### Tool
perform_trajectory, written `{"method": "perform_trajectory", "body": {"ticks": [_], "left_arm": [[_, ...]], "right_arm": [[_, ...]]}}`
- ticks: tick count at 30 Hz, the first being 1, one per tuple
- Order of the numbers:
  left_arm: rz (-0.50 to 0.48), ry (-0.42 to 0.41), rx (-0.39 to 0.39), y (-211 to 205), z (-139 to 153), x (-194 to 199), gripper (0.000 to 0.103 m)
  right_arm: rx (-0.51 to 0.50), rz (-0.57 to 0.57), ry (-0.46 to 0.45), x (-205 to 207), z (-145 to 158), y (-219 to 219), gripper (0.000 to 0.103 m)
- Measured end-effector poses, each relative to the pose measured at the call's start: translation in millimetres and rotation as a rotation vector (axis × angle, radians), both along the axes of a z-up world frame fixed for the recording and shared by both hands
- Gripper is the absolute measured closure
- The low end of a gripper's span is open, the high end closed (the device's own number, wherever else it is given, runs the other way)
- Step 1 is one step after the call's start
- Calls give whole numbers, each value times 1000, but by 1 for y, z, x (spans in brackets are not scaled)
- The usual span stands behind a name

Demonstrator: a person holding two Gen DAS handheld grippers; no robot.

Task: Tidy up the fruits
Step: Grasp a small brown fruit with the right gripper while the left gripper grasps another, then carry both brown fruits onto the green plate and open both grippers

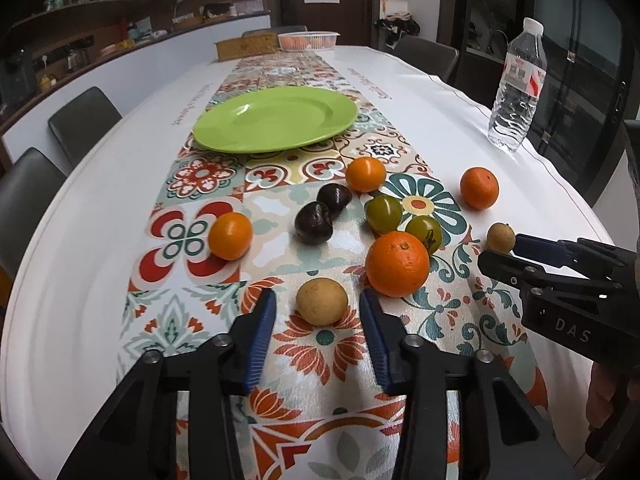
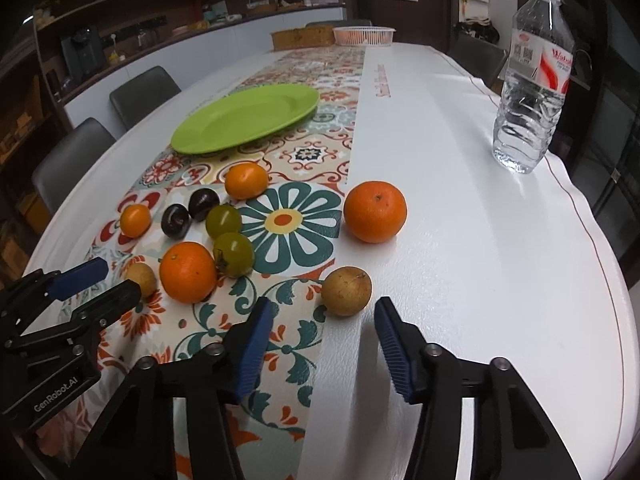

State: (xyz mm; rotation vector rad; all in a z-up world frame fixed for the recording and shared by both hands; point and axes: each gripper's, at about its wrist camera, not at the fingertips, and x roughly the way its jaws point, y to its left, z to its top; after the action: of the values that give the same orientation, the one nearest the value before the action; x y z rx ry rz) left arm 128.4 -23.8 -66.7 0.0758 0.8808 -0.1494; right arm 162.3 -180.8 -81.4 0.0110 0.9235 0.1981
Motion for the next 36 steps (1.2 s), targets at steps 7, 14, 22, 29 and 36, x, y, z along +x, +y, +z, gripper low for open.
{"method": "perform_trajectory", "body": {"ticks": [7, 14, 22, 29, 36], "left_arm": [[-6, 36, -32, 0, -5, 9, 73], [-7, 45, -37, 0, -6, 14, 74], [-8, 49, -45, 1, -5, 16, 74], [-10, 14, -52, 2, 6, 8, 74], [-18, -55, -48, 4, 28, -3, 74]], "right_arm": [[-24, 7, 3, 6, -2, 1, 64], [-39, 9, 11, 14, -4, 1, 70], [-33, 16, 14, 16, -3, 1, 76], [-28, 54, -12, 7, 8, 10, 76], [-19, 98, -59, -5, 26, 21, 76]]}}
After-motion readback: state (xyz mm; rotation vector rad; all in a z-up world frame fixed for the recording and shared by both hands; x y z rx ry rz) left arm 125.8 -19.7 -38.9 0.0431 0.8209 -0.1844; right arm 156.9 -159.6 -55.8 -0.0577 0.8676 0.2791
